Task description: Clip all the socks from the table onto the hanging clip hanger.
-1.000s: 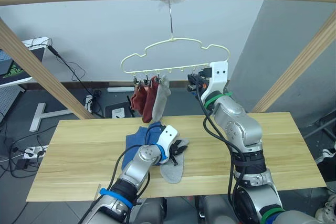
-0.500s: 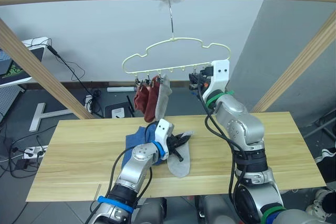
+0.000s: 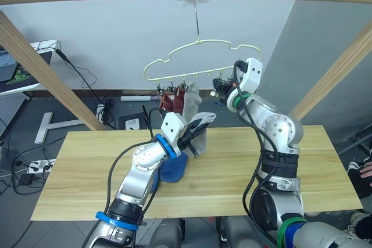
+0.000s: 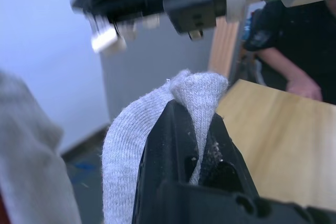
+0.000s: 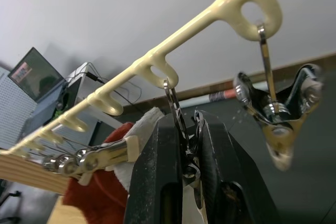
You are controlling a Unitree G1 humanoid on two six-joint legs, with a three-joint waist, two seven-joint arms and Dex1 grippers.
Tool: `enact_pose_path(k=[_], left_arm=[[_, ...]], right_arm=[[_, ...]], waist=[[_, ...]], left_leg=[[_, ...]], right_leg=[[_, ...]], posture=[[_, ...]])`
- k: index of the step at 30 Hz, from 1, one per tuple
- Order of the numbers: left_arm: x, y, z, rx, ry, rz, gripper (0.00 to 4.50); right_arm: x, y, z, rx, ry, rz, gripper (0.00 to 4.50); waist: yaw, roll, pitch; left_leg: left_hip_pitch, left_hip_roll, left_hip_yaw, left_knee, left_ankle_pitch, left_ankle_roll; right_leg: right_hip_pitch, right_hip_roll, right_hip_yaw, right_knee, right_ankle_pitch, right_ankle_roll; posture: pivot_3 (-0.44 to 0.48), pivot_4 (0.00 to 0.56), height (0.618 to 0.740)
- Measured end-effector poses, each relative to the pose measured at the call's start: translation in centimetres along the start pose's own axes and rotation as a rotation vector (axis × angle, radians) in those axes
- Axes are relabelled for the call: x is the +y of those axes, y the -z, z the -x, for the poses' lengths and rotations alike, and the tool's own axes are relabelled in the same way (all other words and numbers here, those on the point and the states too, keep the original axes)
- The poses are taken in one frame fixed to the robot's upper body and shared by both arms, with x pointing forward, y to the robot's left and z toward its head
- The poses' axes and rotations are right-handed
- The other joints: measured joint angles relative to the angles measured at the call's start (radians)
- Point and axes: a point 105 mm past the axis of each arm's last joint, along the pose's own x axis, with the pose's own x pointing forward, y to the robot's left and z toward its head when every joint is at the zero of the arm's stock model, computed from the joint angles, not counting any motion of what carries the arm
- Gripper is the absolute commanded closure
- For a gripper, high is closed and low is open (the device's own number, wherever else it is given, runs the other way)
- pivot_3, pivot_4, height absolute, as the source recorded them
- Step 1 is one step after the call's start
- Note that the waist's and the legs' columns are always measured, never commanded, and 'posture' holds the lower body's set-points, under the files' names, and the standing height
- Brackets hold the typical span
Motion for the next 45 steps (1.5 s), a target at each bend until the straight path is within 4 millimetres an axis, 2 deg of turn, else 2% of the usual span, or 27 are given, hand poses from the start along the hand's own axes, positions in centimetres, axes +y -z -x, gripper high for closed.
enact_pose_path(k=[3,9,20,38,45], left_arm=[[0.4,-0.2,-0.4,-0.017,-0.025,-0.038,4.45],[0.3,0.9,-0.8,0.004,-0.032,-0.024,4.45],[1.5,0.5,-2.3,-0.036,-0.067,-0.045,4.45],[1.7,0.2,-2.6,-0.055,-0.103,-0.026,4.45],[1.9,0.3,-2.6,-0.050,-0.113,-0.018,4.50]], right_arm=[[0.2,-0.1,0.2,0.021,-0.006,-0.028,4.38],[0.6,0.2,0.5,0.064,-0.017,-0.057,4.38],[1.2,0.4,0.8,0.088,-0.029,-0.073,4.38],[1.7,0.5,1.0,0.102,-0.044,-0.109,4.38],[1.7,0.6,1.0,0.105,-0.045,-0.116,1.98]], waist=[[-0.002,0.000,0.000],[0.000,0.000,0.000],[-0.009,0.000,0.000],[-0.014,0.000,0.000],[-0.016,0.000,0.000]], left_leg=[[0.000,0.000,0.000,0.000,-0.001,0.002],[0.000,0.000,0.000,0.000,-0.001,0.002],[-0.001,0.000,0.000,0.000,-0.001,0.003],[-0.001,0.000,0.000,0.000,0.000,0.003],[-0.003,0.000,0.000,0.000,0.000,0.003]], right_leg=[[0.000,0.000,0.000,0.000,0.000,0.000],[0.000,0.000,0.000,0.000,0.000,0.000],[0.000,0.000,0.000,0.000,0.000,0.000],[-0.001,0.000,0.000,0.000,0.000,0.000],[-0.002,0.000,0.000,0.000,0.000,0.000]], posture=[[-0.056,0.227,0.740],[-0.069,0.226,0.740],[-0.076,0.224,0.740],[-0.075,0.223,0.740],[-0.072,0.214,0.740]])
